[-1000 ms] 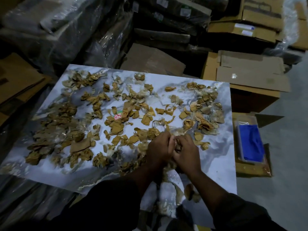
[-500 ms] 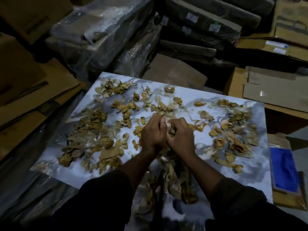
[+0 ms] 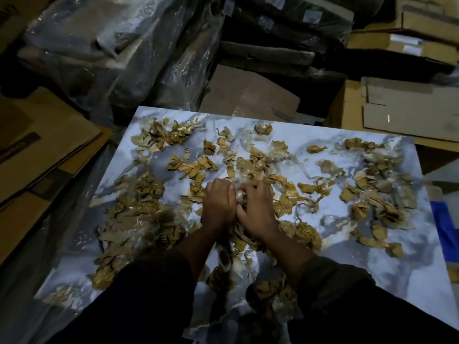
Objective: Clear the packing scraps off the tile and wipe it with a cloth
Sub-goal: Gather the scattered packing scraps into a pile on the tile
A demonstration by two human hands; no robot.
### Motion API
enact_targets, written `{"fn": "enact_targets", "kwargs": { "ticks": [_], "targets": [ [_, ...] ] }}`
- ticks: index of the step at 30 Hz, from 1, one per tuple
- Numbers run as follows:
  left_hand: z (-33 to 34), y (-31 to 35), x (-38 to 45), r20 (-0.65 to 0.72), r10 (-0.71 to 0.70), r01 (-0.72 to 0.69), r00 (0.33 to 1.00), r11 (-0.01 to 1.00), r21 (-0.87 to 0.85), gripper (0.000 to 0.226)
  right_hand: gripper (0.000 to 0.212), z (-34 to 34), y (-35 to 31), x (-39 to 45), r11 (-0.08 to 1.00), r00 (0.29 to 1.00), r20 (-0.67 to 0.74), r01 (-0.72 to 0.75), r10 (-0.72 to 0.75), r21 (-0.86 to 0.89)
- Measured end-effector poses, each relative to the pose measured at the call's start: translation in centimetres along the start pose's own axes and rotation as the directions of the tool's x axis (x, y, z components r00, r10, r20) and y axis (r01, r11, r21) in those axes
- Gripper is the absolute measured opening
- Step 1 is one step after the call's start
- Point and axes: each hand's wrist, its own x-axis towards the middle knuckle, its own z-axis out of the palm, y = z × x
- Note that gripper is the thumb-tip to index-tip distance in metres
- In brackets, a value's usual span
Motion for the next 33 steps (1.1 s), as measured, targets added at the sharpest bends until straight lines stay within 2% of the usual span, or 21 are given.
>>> {"fn": "enact_targets", "kwargs": {
  "ticks": [3, 6, 10, 13, 15, 17, 21, 26, 30, 33],
  "targets": [
    [-0.5, 0.3, 0.3, -0.040, 0.009, -0.011, 0.999, 0.999, -0.045, 0.021, 0.049, -1.0, 0.0, -0.3, 0.999, 1.000, 0.024, -0.015, 0.016, -0.041],
    [-1.0, 0.9, 0.2, -0.097, -0.008, 0.001, 0.995, 0.997, -0.072, 0.026, 0.057, -2.4, 0.0, -1.3, 0.997, 1.000, 0.004, 0.002, -0.002, -0.079],
    [-1.4, 1.9, -0.6, -0.155, -0.003, 0.006, 0.988, 1.000, 0.017, 0.037, 0.037, -3.2, 0.3, -2.7, 0.995, 0.989, -0.143, -0.037, 0.023, -0.093],
    [-1.6, 3.0, -1.4, -0.111, 0.024, -0.021, 0.993, 1.000, 0.021, 0.040, 0.025, -3.3, 0.8, -3.6, 0.992, 0.991, -0.127, -0.053, 0.039, -0.110],
    [-1.9, 3.7, -2.1, -0.115, 0.077, -0.074, 0.990, 0.997, 0.022, 0.031, 0.025, -3.8, 1.2, -4.2, 0.994, 0.992, -0.119, -0.038, 0.026, -0.103],
    [-2.1, 4.5, -3.2, -0.135, 0.132, -0.131, 0.982, 0.991, 0.016, 0.024, 0.024, -4.7, 1.6, -5.2, 0.998, 0.985, -0.172, -0.035, 0.024, -0.061],
    [-1.3, 6.5, -7.2, -0.115, 0.272, -0.271, 0.955, 0.962, 0.031, 0.035, 0.021, -7.1, 4.0, -9.2, 0.996, 0.948, -0.308, -0.086, 0.083, 0.001],
    [2.1, 8.3, -13.2, -0.048, 0.464, -0.458, 0.885, 0.883, 0.104, 0.041, 0.017, -8.8, 9.0, -16.5, 0.980, 0.933, -0.320, -0.192, 0.165, -0.055],
    [3.7, 8.1, -17.9, 0.018, 0.481, -0.482, 0.876, 0.876, 0.022, 0.042, 0.017, -9.8, 13.0, -21.7, 0.958, 0.906, -0.365, -0.267, 0.214, -0.102],
    [3.6, 6.9, -20.5, 0.064, 0.435, -0.438, 0.898, 0.898, 0.046, 0.049, 0.028, -10.1, 15.5, -25.0, 0.940, 0.877, -0.415, -0.319, 0.243, -0.124]
  ]
}}
